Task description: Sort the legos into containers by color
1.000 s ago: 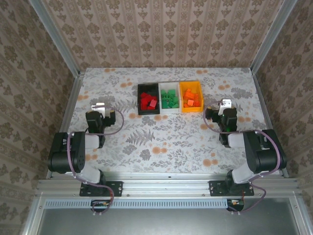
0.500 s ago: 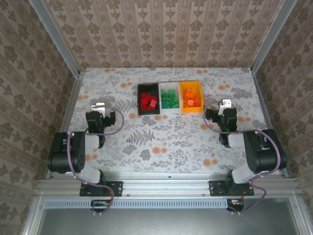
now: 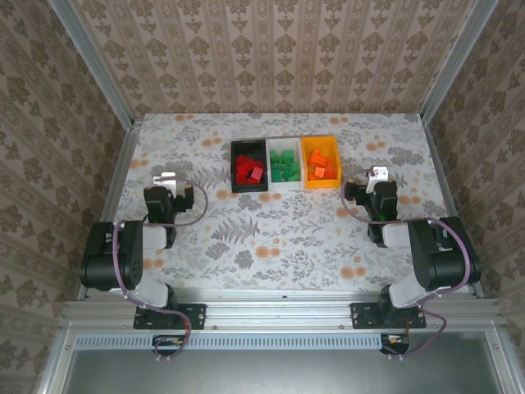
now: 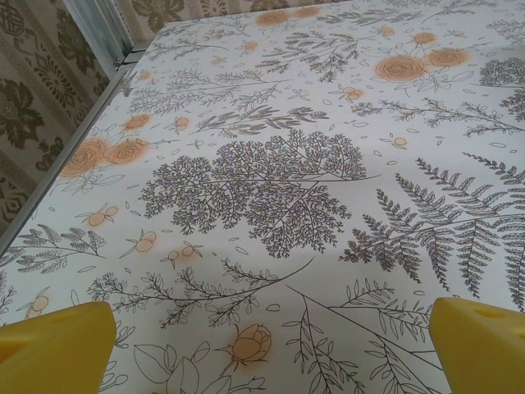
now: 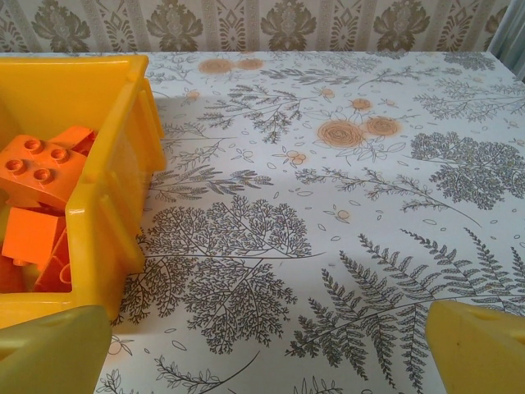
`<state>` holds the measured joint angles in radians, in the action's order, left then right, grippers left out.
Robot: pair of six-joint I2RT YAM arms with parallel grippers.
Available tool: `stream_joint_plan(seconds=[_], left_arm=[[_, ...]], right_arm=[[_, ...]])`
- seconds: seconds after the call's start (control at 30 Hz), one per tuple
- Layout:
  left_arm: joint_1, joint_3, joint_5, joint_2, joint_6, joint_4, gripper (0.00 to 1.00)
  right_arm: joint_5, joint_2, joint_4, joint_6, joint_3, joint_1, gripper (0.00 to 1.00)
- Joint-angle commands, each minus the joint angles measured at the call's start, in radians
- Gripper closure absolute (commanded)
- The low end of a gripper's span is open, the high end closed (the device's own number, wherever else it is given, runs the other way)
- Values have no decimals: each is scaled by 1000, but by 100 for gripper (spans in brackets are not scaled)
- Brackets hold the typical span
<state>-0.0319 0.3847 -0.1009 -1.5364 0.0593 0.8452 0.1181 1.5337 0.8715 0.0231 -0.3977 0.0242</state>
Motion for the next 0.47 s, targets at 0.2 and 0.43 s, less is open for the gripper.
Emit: stream_joint_plan(seconds=[0.2, 0.43], left_arm=[[10, 29, 58, 2, -17, -15, 0], [9, 22, 55, 5, -13, -3, 0]], right_arm=[[-25, -3, -3, 5, -4, 5, 0], [-27, -2, -3, 7, -4, 5, 0]])
